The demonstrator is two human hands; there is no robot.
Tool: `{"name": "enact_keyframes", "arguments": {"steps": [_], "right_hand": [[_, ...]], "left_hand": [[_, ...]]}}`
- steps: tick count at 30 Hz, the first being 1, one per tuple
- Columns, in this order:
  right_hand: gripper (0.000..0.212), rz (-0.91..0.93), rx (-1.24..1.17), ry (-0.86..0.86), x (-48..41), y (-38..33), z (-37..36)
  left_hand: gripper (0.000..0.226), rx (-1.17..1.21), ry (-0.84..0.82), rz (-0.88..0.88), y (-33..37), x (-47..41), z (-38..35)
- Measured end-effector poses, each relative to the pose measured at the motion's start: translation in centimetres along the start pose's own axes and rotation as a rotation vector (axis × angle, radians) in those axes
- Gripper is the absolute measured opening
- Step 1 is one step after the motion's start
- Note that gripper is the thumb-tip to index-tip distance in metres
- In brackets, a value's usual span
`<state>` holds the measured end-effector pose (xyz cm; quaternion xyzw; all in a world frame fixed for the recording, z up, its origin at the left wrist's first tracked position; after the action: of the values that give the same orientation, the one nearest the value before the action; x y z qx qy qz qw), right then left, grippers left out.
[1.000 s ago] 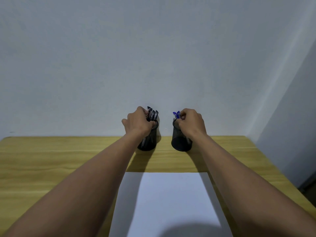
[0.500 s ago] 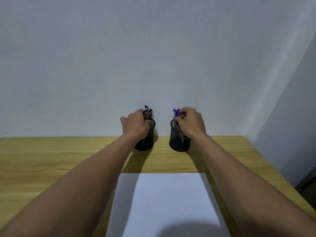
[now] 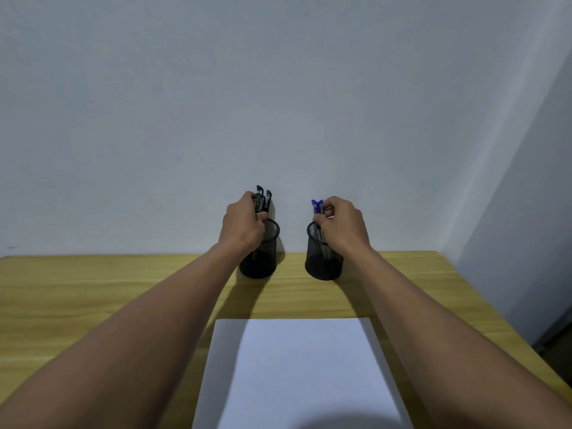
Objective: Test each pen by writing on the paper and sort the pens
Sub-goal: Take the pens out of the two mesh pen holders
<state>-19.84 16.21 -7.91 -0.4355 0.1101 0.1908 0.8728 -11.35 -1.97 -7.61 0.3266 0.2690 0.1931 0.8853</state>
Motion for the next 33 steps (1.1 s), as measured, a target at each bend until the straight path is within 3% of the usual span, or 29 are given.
{"name": "enact_keyframes", "arguments": {"steps": [16,22,33], "right_hand": [[0.012,0.148,-0.118,0.117,1.2,-5.9,6.6],[0.011,0.253,0.001,0.074,3.2,-7.2,9.4],[0.023,0.223,0.407,-0.325,8.0,-2.4,7.2]], "left_hand": [[0.014,0.049,0.058,-0.323,8.3,0.5,7.3],[0.013,-0.200,-0.117,-0.443,10.6,1.7,10.0],[0.022,-0.576,-0.500,-0.359,4.4,5.0,6.4]]}}
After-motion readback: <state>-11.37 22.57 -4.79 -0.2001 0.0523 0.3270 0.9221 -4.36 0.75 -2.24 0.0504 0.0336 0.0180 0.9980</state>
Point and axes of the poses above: each hand's wrist, its own x-axis away from the middle knuckle, its own z-axis out of the back of the hand, y = z × x, the point moved 1 cm from there along -x, towards the middle knuckle
